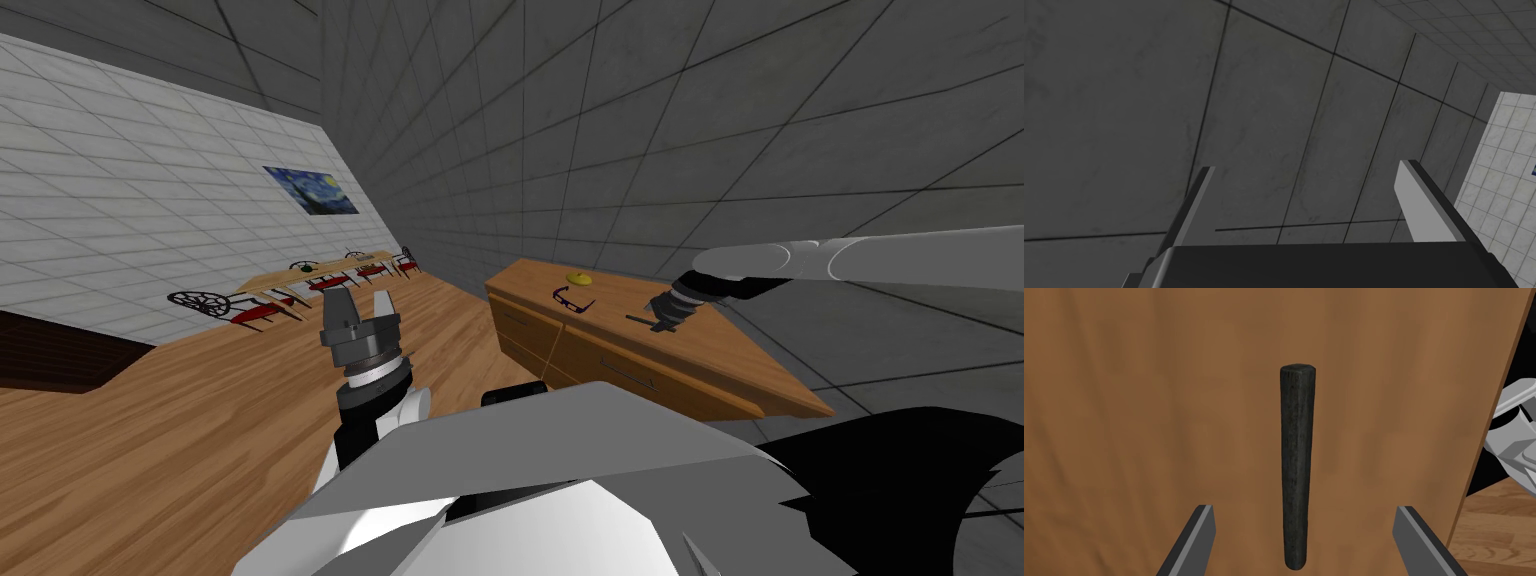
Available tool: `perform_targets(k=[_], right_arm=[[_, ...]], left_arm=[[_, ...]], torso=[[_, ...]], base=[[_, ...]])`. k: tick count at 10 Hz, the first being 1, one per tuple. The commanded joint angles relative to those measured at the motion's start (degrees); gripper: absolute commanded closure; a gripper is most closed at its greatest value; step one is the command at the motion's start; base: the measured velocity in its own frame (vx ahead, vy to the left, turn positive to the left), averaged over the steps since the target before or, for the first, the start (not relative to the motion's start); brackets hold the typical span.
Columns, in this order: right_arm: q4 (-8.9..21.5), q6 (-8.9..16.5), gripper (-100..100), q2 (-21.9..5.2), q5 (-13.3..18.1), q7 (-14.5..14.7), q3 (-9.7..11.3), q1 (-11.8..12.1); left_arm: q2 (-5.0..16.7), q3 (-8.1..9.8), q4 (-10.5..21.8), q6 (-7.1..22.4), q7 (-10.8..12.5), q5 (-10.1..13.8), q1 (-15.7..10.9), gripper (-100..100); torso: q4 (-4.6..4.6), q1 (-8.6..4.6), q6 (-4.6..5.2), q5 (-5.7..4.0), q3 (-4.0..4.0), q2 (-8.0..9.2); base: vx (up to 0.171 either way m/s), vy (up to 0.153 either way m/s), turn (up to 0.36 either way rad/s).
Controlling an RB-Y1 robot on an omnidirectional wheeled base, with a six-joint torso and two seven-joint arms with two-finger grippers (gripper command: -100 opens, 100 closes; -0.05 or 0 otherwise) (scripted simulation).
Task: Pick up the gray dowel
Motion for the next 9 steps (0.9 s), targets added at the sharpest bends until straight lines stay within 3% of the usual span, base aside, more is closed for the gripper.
perform_targets(k=[1, 2, 3, 4, 5, 6, 9], right_arm=[[0.5, -1.2, -100, 0.9, 1.8, -0.6, -0.5, -0.3], [0.2, -0.4, -100, 0.4, 1.1, -0.4, -0.2, -0.1], [0.2, -0.6, 0, 0.5, 1.3, -0.5, -0.3, -0.2], [-0.4, -3.5, -100, 3.4, 4.1, -2.0, -2.2, -2.4], [-0.4, -4.2, -100, 4.3, 5.8, -2.0, -2.2, -2.4], [-1.0, -7.0, -100, 7.1, 8.5, -3.5, -4.0, -4.7], [-1.0, -7.9, -100, 8.1, 10.3, -3.5, -4.0, -4.7]], left_arm=[[0.0, 0.00, 0.0, 0.0, 0.0, 0.0, 0.0, 0], [0.0, 0.00, 0.0, 0.0, 0.0, 0.0, 0.0, 0], [0.0, 0.00, 0.0, 0.0, 0.0, 0.0, 0.0, 0], [0.0, 0.00, 0.0, 0.0, 0.0, 0.0, 0.0, 0], [0.0, 0.00, 0.0, 0.0, 0.0, 0.0, 0.0, 0], [0.0, 0.00, 0.0, 0.0, 0.0, 0.0, 0.0, 0], [0.0, 0.00, 0.0, 0.0, 0.0, 0.0, 0.0, 0]], torso=[[0.00, 0.00, 0.00, 0.00, 0.00, 0.00], [0.00, 0.00, 0.01, -0.01, 0.01, 0.01], [0.01, 0.01, 0.01, 0.00, 0.02, 0.02], [0.01, 0.02, 0.01, 0.00, 0.02, 0.03], [0.02, -0.07, 0.01, -0.03, 0.05, 0.08], [0.03, -0.10, 0.02, -0.03, 0.07, 0.11], [0.03, -0.06, 0.03, -0.03, 0.07, 0.11]], base=[[0.006, -0.007, 0.032], [0.000, 0.000, 0.000], [0.000, 0.000, 0.000], [-0.015, -0.026, 0.009], [-0.021, -0.032, 0.011], [-0.030, -0.035, 0.008], [-0.013, -0.016, 0.003]])
